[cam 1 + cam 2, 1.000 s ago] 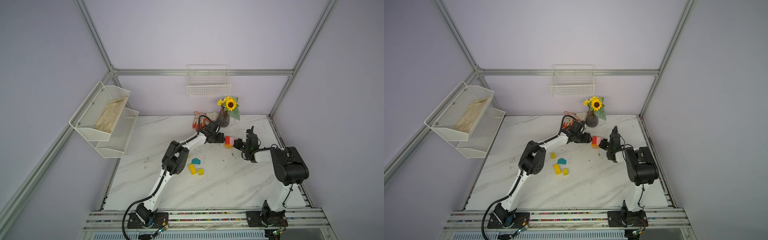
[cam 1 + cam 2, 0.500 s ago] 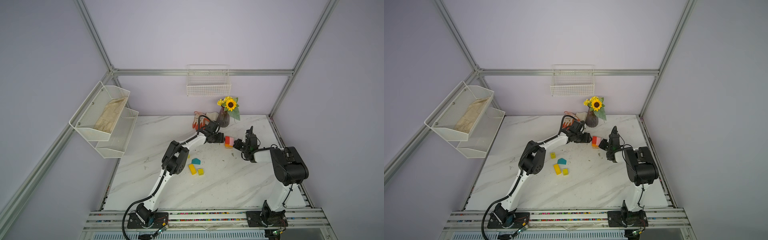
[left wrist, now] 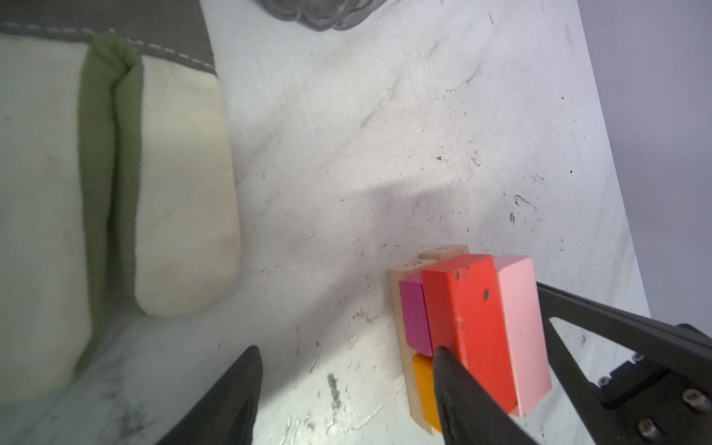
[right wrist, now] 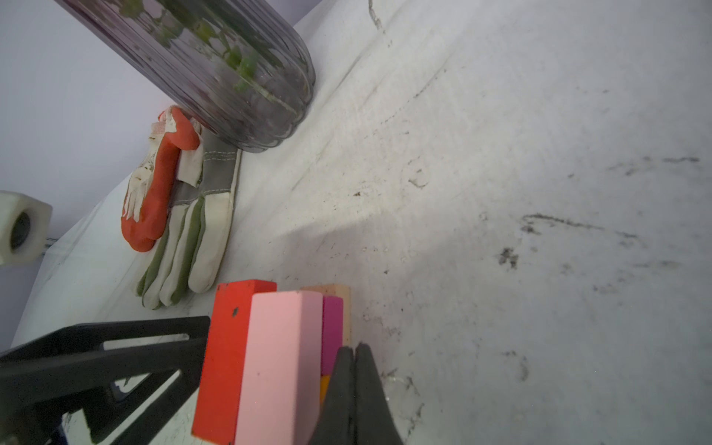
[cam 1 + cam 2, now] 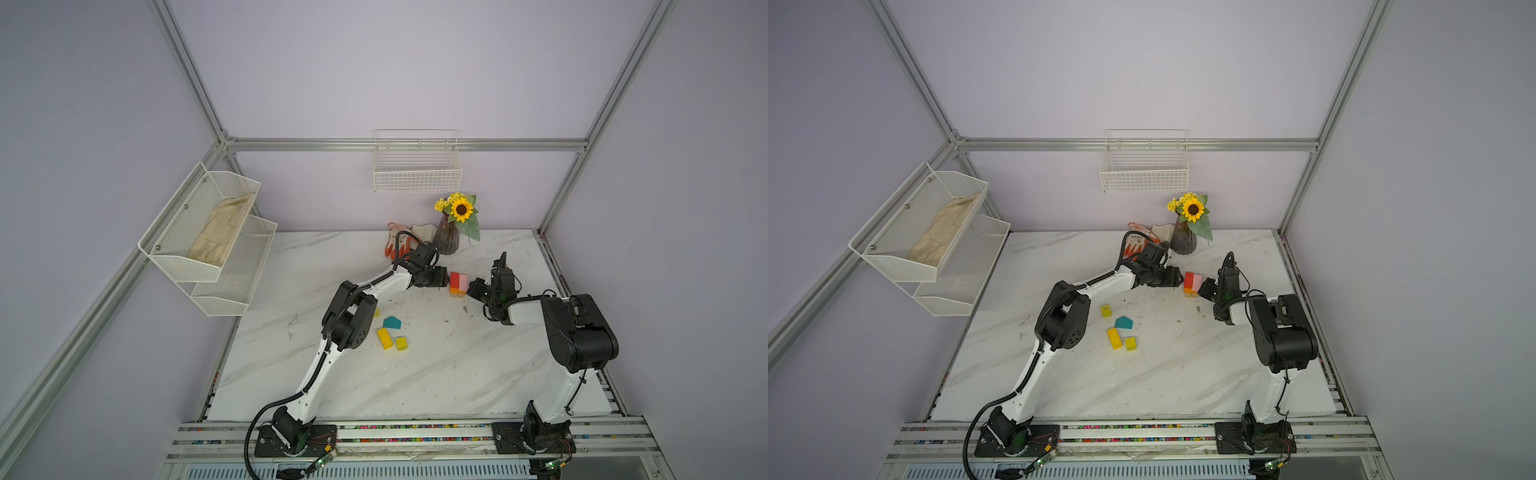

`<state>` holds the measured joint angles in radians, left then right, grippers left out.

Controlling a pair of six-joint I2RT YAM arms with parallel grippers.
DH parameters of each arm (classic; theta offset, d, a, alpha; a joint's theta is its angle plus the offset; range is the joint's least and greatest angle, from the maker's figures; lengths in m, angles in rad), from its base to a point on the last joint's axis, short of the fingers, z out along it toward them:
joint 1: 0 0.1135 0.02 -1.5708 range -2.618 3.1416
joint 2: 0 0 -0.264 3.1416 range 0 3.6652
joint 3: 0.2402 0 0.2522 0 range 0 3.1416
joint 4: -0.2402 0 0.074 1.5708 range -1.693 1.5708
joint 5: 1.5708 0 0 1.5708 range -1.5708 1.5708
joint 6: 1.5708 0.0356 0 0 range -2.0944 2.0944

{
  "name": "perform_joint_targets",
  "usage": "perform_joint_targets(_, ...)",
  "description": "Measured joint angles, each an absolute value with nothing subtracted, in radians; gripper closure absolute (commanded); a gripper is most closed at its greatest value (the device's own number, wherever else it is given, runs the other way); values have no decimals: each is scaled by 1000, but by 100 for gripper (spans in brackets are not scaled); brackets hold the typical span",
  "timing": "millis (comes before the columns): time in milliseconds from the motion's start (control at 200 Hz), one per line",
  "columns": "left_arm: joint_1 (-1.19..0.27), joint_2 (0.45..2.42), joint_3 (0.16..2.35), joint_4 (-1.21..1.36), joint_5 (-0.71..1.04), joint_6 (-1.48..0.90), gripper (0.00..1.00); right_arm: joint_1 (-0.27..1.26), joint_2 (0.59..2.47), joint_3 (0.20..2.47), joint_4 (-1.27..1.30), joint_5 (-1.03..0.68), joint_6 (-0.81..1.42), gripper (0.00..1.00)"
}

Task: Build the wood block tower
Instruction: 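Open both grippers and draw them back from the stack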

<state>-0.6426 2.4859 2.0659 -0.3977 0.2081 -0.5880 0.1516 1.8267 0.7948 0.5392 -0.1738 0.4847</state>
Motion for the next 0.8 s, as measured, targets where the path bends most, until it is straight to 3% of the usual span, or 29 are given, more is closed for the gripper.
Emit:
perform_joint_targets(180, -643, 2431, 1984, -397, 193, -588, 32, 152, 1781, 794, 527, -165, 485, 100)
perform_joint_targets(385, -643, 2223, 1723, -355, 122, -582, 31, 152, 1602, 764, 480, -128, 485, 80)
perform_joint_targets(570, -643, 1807, 1377, -240, 32, -565, 26, 160, 1358, 695, 475, -129, 485, 62)
perform_joint_targets(800, -630, 1217, 929, -110, -214, -529, 14, 215, 1214, 719, 397, -122, 475, 64)
